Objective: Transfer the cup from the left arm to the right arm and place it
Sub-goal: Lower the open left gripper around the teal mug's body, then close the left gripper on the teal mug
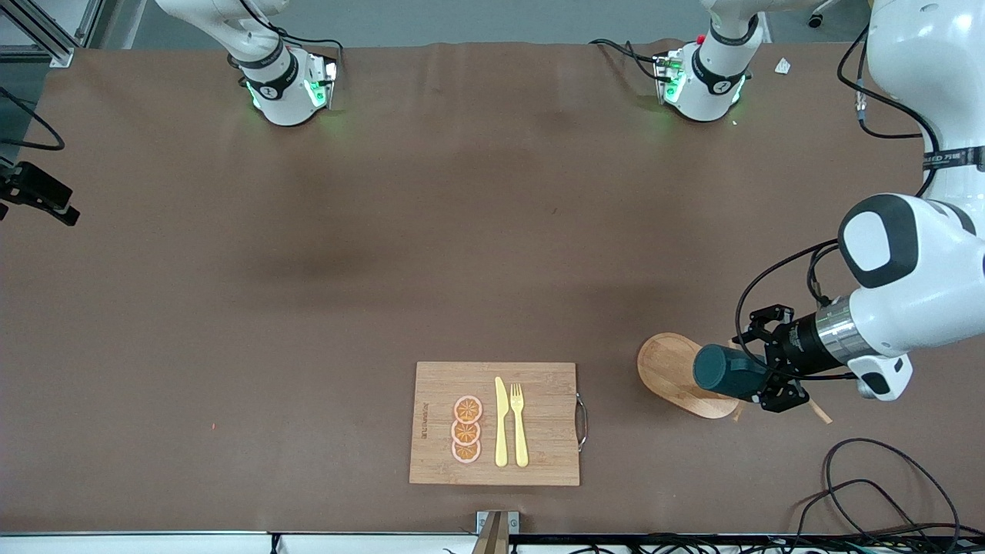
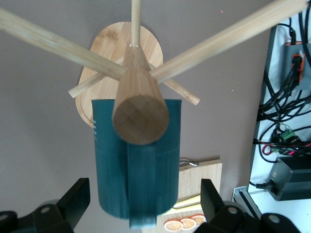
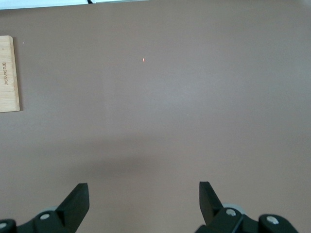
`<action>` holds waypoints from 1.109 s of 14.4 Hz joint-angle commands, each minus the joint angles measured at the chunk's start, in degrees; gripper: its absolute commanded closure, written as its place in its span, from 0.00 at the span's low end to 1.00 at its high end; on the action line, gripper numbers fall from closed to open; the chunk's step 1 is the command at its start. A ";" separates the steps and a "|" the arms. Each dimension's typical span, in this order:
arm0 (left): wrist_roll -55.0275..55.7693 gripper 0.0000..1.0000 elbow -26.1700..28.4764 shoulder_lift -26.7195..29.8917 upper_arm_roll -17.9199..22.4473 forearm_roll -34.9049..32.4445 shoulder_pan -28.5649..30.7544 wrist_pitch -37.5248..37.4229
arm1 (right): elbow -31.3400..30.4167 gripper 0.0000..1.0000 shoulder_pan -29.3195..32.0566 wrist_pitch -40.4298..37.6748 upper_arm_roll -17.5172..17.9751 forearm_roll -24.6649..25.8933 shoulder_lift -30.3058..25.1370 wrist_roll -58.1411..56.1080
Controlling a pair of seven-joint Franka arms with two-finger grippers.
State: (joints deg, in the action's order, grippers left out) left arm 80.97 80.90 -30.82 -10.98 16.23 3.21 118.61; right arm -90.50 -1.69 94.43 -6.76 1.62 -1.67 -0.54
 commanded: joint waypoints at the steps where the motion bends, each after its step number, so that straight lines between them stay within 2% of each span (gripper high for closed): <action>1: -0.20 0.00 -1.19 -0.65 0.17 -0.05 -0.05 0.04 | -0.65 0.00 0.02 0.14 0.17 0.31 -0.88 0.37; 16: -1.26 0.00 -1.19 -3.20 0.17 0.03 -0.05 0.04 | -0.65 0.00 0.02 0.14 0.17 0.31 -0.88 0.46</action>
State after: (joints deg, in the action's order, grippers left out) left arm 80.18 80.88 -33.18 -10.80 16.22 3.29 118.72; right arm -90.50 -1.69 94.43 -6.76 1.62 -1.67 -0.54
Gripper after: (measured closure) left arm 0.000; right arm 0.000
